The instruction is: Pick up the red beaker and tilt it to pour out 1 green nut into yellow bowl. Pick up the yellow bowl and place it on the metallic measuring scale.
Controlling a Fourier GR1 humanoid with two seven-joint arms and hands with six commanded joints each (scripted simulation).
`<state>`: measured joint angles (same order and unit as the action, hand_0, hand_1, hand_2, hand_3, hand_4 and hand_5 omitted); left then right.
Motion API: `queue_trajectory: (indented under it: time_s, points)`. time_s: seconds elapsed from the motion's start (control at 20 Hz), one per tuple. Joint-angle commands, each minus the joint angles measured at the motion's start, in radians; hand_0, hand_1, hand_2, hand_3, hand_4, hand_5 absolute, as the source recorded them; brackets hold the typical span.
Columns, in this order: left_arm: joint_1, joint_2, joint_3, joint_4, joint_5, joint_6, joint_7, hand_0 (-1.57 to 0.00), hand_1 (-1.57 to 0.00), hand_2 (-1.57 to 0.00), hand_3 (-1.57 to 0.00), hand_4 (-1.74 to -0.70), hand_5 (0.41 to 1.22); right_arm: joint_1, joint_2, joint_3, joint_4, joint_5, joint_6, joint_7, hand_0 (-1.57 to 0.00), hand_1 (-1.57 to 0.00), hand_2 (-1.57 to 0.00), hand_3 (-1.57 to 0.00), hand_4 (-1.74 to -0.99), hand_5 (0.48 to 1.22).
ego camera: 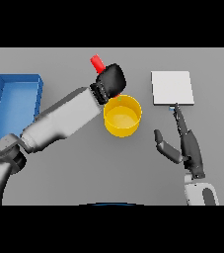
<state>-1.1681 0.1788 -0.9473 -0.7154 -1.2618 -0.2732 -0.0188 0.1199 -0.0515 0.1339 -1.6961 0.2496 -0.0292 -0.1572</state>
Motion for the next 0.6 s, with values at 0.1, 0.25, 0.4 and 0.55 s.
queue_trajectory:
  time_s: [0.1,0.25,0.4,0.55]
  points:
    - [-0.013,-0.008,-0.054,-0.004,-0.054,0.0,-0.009,-1.57,-1.57,-1.57,-1.57,-1.74,1.221,0.005,-0.001,0.002,0.004,0.025,-0.019,-0.007,0.0,0.0,0.0,0.0,-1.076,0.678]
    - [-0.059,-0.013,-0.099,0.016,-0.101,-0.016,-0.046,-1.57,-1.57,-1.57,-1.57,-1.73,1.221,-0.006,0.004,0.007,0.006,0.033,-0.025,-0.014,0.0,0.0,0.0,0.0,-1.077,0.676]
    - [-0.104,-0.034,-0.159,0.033,-0.152,-0.059,-0.093,-1.57,-1.57,-1.57,-1.57,-1.73,1.221,-0.009,-0.001,0.001,-0.007,0.027,-0.025,-0.005,0.0,0.0,0.0,0.0,-1.061,0.671]
    - [-0.133,-0.064,-0.181,0.061,-0.182,-0.074,-0.093,-1.57,-1.57,-1.57,-1.57,-1.73,1.221,-0.011,0.01,0.007,-0.002,0.035,-0.032,-0.009,0.0,0.0,0.0,0.0,-1.047,0.681]
